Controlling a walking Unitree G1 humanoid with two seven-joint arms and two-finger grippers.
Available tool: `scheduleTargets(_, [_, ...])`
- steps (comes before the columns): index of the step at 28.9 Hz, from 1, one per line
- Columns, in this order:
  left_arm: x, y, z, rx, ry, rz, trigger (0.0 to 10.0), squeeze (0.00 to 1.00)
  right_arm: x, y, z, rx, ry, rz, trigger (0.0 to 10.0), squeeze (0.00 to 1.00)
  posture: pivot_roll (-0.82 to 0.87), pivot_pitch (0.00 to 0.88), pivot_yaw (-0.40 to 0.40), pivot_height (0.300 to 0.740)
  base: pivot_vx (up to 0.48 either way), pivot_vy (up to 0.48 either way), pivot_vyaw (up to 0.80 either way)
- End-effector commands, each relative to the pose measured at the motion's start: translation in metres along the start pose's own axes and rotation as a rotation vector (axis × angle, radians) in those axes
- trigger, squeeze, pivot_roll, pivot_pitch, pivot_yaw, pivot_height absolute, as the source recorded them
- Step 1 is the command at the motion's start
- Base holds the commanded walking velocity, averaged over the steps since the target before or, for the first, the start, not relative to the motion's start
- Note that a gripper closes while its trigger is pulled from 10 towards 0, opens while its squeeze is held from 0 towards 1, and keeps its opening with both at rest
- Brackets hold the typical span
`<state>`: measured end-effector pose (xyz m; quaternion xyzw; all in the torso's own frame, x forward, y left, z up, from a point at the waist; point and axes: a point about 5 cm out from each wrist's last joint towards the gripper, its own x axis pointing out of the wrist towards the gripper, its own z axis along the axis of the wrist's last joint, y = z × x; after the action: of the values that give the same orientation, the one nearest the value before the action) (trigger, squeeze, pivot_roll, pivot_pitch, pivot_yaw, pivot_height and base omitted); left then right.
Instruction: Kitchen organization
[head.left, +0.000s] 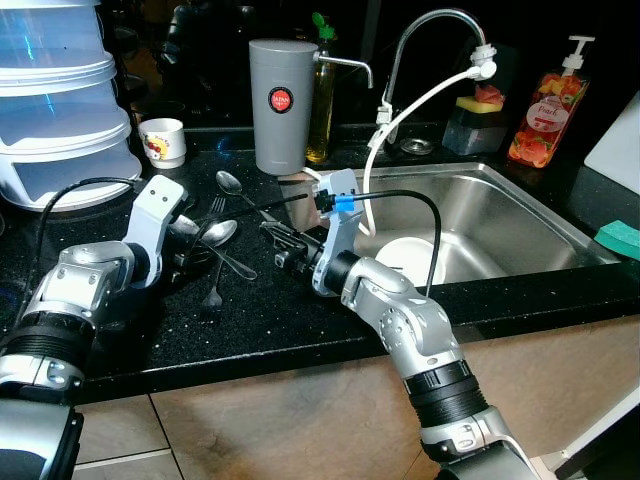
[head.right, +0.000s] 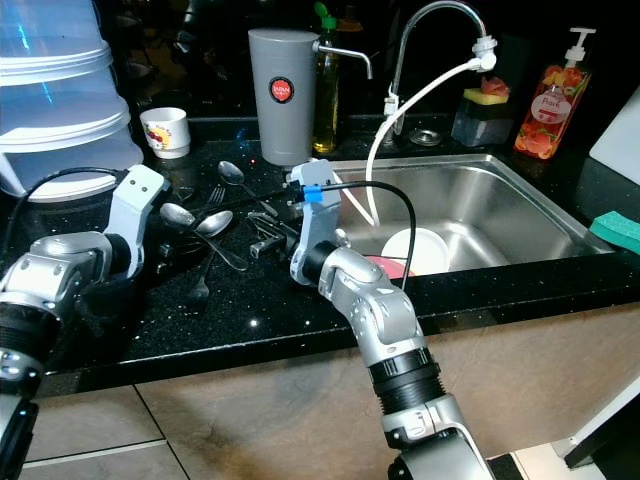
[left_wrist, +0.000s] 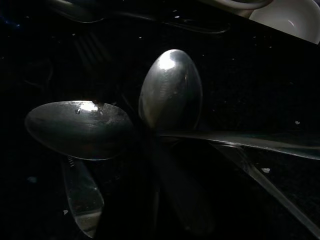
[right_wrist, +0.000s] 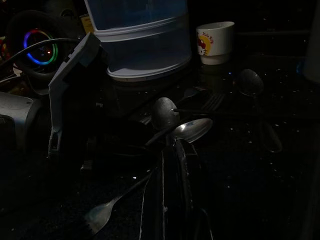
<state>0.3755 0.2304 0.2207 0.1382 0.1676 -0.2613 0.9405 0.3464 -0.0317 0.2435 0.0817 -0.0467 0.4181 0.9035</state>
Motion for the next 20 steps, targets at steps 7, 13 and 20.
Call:
scheduleTargets(7, [0.0, -0.001, -0.013, -0.011, 0.079, 0.022, 0.0, 0.0, -0.003, -0.004, -0.001, -0.007, 0.014, -0.017, 10.0, 0.0, 0.06, 0.037, -0.019, 0.74, 0.0, 0.0, 0.0])
scheduleTargets(13, [-0.007, 0.006, 0.001, 0.013, 0.037, 0.102, 0.0, 0.0, -0.003, -0.006, 0.001, -0.007, 0.008, -0.024, 10.0, 0.0, 0.06, 0.046, -0.018, 0.74, 0.0, 0.0, 0.0])
scheduleTargets(20, [-0.025, 0.01, 0.035, 0.04, -0.057, 0.159, 0.0, 0.0, -0.002, -0.006, 0.003, -0.007, 0.002, -0.026, 10.0, 0.0, 0.06, 0.046, -0.017, 0.74, 0.0, 0.0, 0.0])
